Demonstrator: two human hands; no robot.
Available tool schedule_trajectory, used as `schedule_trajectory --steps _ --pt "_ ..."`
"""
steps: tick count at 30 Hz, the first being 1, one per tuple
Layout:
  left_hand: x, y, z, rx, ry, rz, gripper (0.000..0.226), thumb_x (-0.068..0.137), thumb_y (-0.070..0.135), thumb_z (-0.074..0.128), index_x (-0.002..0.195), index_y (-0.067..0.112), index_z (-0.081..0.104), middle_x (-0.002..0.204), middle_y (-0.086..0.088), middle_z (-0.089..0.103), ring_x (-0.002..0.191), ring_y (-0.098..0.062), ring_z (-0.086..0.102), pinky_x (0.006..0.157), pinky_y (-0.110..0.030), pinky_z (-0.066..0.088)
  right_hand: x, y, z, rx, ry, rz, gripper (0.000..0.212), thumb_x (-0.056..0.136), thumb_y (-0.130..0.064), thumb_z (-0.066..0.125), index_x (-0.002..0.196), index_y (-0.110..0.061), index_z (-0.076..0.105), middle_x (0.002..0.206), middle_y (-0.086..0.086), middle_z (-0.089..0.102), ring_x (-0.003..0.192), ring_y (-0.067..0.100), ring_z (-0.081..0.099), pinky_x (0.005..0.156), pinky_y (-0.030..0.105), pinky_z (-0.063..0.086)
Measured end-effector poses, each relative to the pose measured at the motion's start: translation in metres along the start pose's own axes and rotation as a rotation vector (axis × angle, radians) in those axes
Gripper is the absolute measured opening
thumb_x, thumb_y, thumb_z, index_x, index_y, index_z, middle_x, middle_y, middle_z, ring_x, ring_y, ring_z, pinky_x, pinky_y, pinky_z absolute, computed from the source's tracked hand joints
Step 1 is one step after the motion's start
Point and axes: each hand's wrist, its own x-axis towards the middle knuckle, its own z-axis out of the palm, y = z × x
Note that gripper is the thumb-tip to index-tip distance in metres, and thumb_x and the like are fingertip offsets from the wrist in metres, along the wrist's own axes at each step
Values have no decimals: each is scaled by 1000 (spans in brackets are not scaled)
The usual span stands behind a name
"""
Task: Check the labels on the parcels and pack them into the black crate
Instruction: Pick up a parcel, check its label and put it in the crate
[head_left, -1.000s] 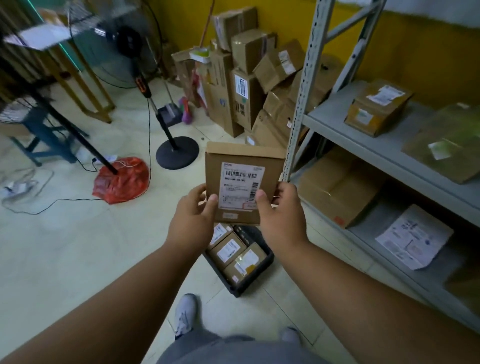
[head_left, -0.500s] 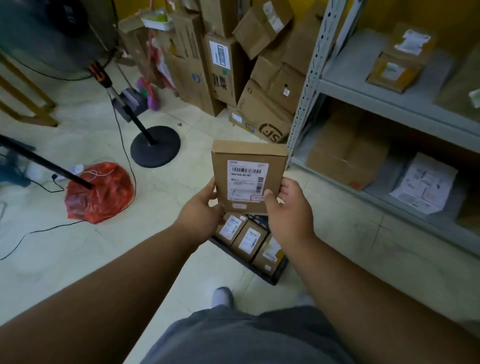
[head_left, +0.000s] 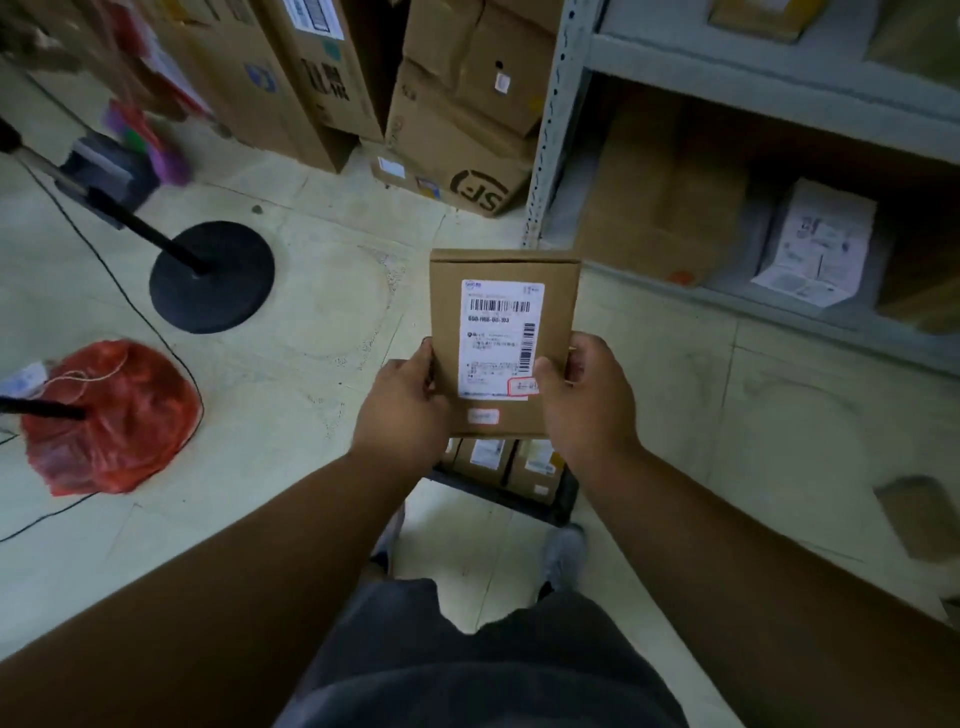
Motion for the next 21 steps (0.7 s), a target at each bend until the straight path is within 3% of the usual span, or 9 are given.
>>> schedule_trajectory --steps 3,8,14,16,19,21 --pt "51 -38 7 -50 -78 -25 34 94 13 54 120 35 48 90 22 55 84 -15 65 73 -41 60 19 25 51 -29 57 57 20 99 -27 55 119 -24 61 108 -7 68 87 5 65 52 3 41" --pt "137 -119 38 84 -201 -35 18 100 21 52 116 30 55 103 3 69 81 -23 72 72 -45 62 57 91 164 -9 90 247 27 100 -34 53 125 -23 56 115 -4 66 100 14 66 76 22 55" --pt "210 -242 104 251 -285 -109 31 100 11 46 129 21 54 116 -1 63 100 -24 65 86 -37 57 85 191 269 -68 -1 334 27 94 -34 58 116 -18 55 110 1 65 91 17 66 77 37 61" --pt "227 -277 130 245 -307 -137 32 99 8 43 125 22 55 118 -1 64 98 -25 64 77 -32 57 96 227 291 -79 -59 348 32 92 -36 57 119 -18 54 114 3 64 95 20 66 79 39 60" --pt "252 -313 168 173 -362 -157 40 98 9 40 130 27 57 116 2 68 79 -13 64 53 -16 48 114 272 319 -94 -144 383 40 90 -37 57 126 -18 54 119 4 64 96 22 67 79 40 61" --pt "272 -329 191 135 -390 -173 45 96 8 40 133 29 54 121 2 67 79 -11 65 55 -18 50 126 298 334 -121 -169 406 38 92 -35 57 126 -17 54 116 3 66 90 22 68 72 38 62"
